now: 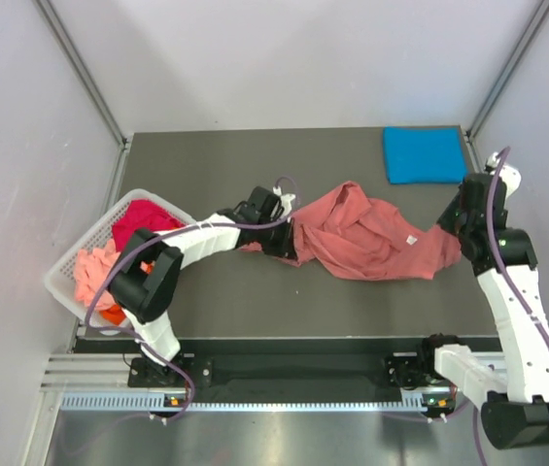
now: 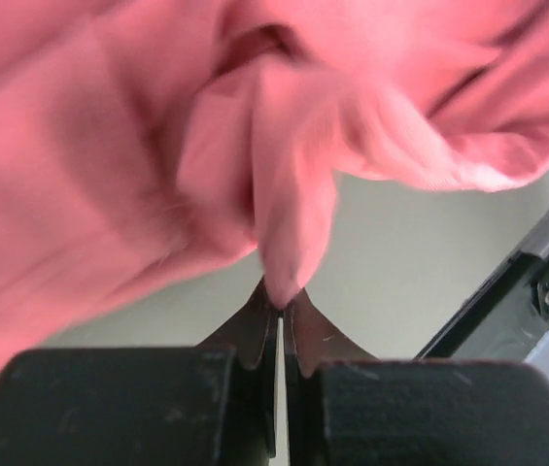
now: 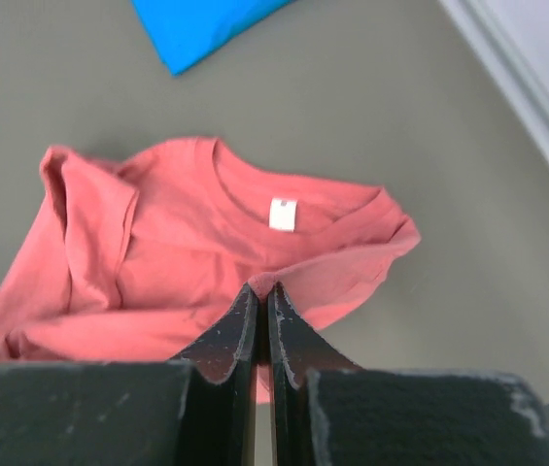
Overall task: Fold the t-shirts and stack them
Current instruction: Flatten the tshirt out
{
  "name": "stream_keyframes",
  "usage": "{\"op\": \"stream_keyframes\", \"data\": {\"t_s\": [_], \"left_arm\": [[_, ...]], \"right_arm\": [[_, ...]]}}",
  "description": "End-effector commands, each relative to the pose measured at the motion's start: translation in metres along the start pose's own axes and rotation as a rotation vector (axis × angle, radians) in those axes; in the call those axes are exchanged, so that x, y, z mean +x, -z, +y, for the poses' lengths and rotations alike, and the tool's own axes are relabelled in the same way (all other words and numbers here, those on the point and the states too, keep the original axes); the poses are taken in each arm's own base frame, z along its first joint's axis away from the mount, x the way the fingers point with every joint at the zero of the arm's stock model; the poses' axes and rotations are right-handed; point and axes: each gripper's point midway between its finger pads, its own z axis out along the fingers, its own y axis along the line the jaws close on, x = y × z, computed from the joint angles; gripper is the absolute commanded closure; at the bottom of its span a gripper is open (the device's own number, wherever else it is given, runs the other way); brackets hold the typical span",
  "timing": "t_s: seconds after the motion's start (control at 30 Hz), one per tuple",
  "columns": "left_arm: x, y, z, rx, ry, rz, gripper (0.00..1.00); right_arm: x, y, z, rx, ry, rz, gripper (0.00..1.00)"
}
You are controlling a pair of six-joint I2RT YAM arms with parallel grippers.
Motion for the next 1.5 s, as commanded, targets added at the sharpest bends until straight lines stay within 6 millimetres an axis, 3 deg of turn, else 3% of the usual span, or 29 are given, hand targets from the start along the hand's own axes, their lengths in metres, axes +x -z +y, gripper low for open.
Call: {"op": "stream_keyframes", "data": {"t_s": [0.0, 0.07, 0.1, 0.13, 0.17, 0.23, 0.27, 0.3, 0.33, 0.4, 0.5, 0.6, 0.63, 0.73, 0.87, 0.93, 1.0, 1.07, 1.1, 1.13, 1.2, 1.23, 1.27, 1.3, 1.33, 1.37, 1.4, 1.43, 1.47], "left_arm": [[-0.053, 0.069, -0.013, -0.19, -0.054, -0.125, 1.0], [-0.053, 0.106, -0.007, -0.326, -0.038, -0.099, 1.0], [-0.081, 0.132, -0.023, -0.35, -0.058, -0.169, 1.0], [-0.094, 0.156, -0.019, -0.439, -0.07, -0.221, 1.0], [-0.104, 0.175, -0.023, -0.474, -0.07, -0.255, 1.0], [-0.124, 0.228, -0.039, -0.542, -0.071, -0.345, 1.0], [-0.128, 0.246, -0.047, -0.545, -0.071, -0.379, 1.0], [-0.14, 0.273, -0.064, -0.525, -0.073, -0.454, 1.0], [-0.135, 0.286, -0.068, -0.528, -0.066, -0.455, 1.0], [-0.135, 0.326, -0.092, -0.485, -0.056, -0.552, 1.0], [-0.133, 0.36, -0.111, -0.423, -0.064, -0.648, 1.0], [-0.123, 0.397, -0.154, -0.235, -0.125, -0.75, 1.0], [-0.114, 0.42, -0.169, -0.169, -0.133, -0.807, 1.0], [-0.099, 0.462, -0.211, 0.025, -0.217, -0.921, 1.0], [-0.088, 0.478, -0.213, 0.022, -0.259, -0.963, 1.0], [-0.087, 0.459, -0.196, -0.043, -0.247, -0.906, 1.0], [-0.087, 0.424, -0.177, -0.092, -0.234, -0.813, 1.0], [-0.088, 0.387, -0.15, -0.179, -0.218, -0.723, 1.0], [-0.091, 0.377, -0.137, -0.233, -0.212, -0.704, 1.0], [-0.099, 0.366, -0.112, -0.353, -0.19, -0.688, 1.0], [-0.104, 0.346, -0.081, -0.489, -0.171, -0.639, 1.0], [-0.114, 0.332, -0.066, -0.558, -0.177, -0.61, 1.0], [-0.124, 0.333, -0.05, -0.655, -0.16, -0.628, 1.0], [-0.132, 0.328, -0.043, -0.691, -0.163, -0.625, 1.0], [-0.151, 0.313, -0.033, -0.731, -0.173, -0.624, 1.0], [-0.166, 0.318, -0.027, -0.789, -0.172, -0.661, 1.0], [-0.179, 0.317, -0.022, -0.823, -0.173, -0.683, 1.0], [-0.197, 0.306, -0.005, -0.889, -0.181, -0.673, 1.0], [-0.223, 0.323, -0.009, -0.906, -0.163, -0.768, 1.0]], "right_arm": [[-0.061, 0.011, -0.001, 0.041, -0.074, -0.144, 1.0], [-0.088, 0.02, 0.002, 0.05, -0.098, -0.185, 1.0], [-0.098, 0.024, 0.003, 0.053, -0.109, -0.204, 1.0], [-0.104, 0.028, 0.001, 0.069, -0.113, -0.205, 1.0], [-0.127, 0.045, 0.003, 0.06, -0.138, -0.262, 1.0], [-0.142, 0.065, 0.0, 0.067, -0.149, -0.294, 1.0], [-0.165, 0.09, -0.003, 0.063, -0.18, -0.365, 1.0], [-0.173, 0.104, -0.006, 0.063, -0.185, -0.391, 1.0], [-0.177, 0.117, -0.01, 0.066, -0.189, -0.411, 1.0], [-0.201, 0.174, -0.02, 0.015, -0.232, -0.545, 1.0], [-0.209, 0.221, -0.034, -0.023, -0.285, -0.652, 1.0], [-0.21, 0.278, -0.054, -0.077, -0.362, -0.781, 1.0], [-0.207, 0.295, -0.062, -0.096, -0.377, -0.819, 1.0], [-0.205, 0.323, -0.072, -0.111, -0.381, -0.868, 1.0], [-0.209, 0.349, -0.083, -0.11, -0.393, -0.921, 1.0], [-0.216, 0.341, -0.076, -0.107, -0.376, -0.909, 1.0], [-0.218, 0.322, -0.064, -0.109, -0.316, -0.862, 1.0], [-0.218, 0.283, -0.045, -0.098, -0.243, -0.776, 1.0], [-0.221, 0.272, -0.038, -0.105, -0.229, -0.766, 1.0], [-0.214, 0.241, -0.028, -0.095, -0.192, -0.702, 1.0], [-0.221, 0.216, -0.013, -0.117, -0.188, -0.707, 1.0], [-0.22, 0.199, -0.002, -0.14, -0.176, -0.689, 1.0], [-0.212, 0.169, 0.009, -0.144, -0.159, -0.638, 1.0], [-0.221, 0.161, 0.02, -0.18, -0.17, -0.662, 1.0], [-0.219, 0.134, 0.037, -0.211, -0.162, -0.617, 1.0], [-0.225, 0.124, 0.046, -0.231, -0.164, -0.617, 1.0], [-0.241, 0.12, 0.06, -0.276, -0.179, -0.66, 1.0], [-0.252, 0.101, 0.076, -0.291, -0.17, -0.648, 1.0], [-0.265, 0.095, 0.084, -0.302, -0.17, -0.658, 1.0]]}}
